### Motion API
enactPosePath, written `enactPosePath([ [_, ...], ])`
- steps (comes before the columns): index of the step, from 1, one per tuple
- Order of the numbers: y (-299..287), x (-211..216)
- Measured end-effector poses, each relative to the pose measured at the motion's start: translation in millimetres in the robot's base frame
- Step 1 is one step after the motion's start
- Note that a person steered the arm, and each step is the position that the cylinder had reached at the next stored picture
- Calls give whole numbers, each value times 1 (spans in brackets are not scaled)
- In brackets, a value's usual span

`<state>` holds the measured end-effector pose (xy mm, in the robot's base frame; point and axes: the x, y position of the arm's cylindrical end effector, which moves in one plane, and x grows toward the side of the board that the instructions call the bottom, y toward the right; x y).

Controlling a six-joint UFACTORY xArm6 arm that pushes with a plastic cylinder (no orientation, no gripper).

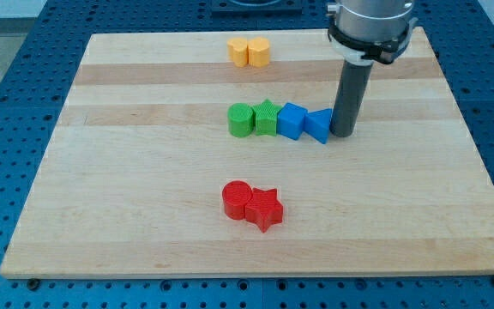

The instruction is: Place the arm parallel to the right side of the red star

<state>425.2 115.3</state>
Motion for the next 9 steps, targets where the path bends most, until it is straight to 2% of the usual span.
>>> enactPosePath([
  [1, 14, 6],
  [2, 24, 31],
  [4, 20, 59],
  [9, 21, 91],
])
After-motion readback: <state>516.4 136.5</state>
